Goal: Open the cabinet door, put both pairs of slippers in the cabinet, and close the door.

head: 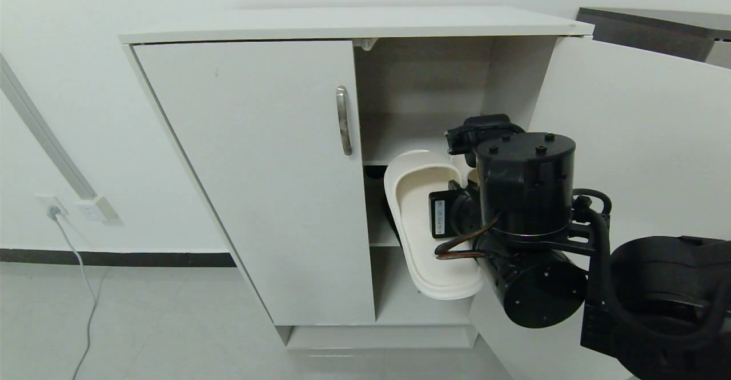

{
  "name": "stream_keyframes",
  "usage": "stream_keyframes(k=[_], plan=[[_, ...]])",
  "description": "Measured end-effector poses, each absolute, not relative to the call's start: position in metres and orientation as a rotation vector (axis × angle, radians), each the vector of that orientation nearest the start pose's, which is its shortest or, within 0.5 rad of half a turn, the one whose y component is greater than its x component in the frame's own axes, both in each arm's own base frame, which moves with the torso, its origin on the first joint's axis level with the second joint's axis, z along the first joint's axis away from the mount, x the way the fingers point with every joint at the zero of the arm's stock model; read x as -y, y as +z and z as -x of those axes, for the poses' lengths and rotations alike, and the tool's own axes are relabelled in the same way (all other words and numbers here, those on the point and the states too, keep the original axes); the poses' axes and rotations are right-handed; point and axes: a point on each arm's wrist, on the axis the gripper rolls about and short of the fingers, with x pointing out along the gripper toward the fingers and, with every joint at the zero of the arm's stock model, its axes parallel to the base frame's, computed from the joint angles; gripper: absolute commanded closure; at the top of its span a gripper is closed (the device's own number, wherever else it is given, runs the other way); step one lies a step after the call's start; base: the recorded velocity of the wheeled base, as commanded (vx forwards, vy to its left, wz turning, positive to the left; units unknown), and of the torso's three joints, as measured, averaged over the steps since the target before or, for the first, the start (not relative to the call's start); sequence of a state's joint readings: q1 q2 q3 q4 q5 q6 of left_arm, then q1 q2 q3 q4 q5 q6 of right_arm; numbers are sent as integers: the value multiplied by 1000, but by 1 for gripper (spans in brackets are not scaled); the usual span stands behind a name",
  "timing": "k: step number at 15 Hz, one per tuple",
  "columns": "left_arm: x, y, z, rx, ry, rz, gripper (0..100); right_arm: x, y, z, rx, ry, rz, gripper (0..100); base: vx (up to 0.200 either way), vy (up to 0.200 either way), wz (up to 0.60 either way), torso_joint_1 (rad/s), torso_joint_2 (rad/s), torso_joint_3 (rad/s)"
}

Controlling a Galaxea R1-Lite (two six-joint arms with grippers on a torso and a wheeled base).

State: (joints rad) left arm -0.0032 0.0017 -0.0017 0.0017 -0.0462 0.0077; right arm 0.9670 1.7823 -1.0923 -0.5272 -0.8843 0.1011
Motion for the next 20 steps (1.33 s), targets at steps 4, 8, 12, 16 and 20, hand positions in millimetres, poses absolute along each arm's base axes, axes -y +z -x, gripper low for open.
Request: stream_keyframes(k=[4, 8, 12, 16, 20], plan=[[1, 76, 23, -2, -49, -8, 100, -269, 228, -207, -97, 82, 24, 100, 150, 0, 0, -2, 3, 3], [1, 76, 23, -1, -50, -8, 100, -269, 230, -208, -92, 80, 16, 100, 200, 0, 0, 5, 6, 4], [1, 76, 23, -1, -49, -8, 100, -271, 227, -209, -97, 80, 24, 100, 200, 0, 0, 1, 4, 2], [1, 76, 23, -1, -49, -8, 100, -274, 225, -223, -97, 54, 15, 100, 0, 0, 0, 0, 0, 0], [1, 76, 23, -2, -49, -8, 100, -277, 222, -230, -98, 44, 16, 100, 0, 0, 0, 0, 0, 0]])
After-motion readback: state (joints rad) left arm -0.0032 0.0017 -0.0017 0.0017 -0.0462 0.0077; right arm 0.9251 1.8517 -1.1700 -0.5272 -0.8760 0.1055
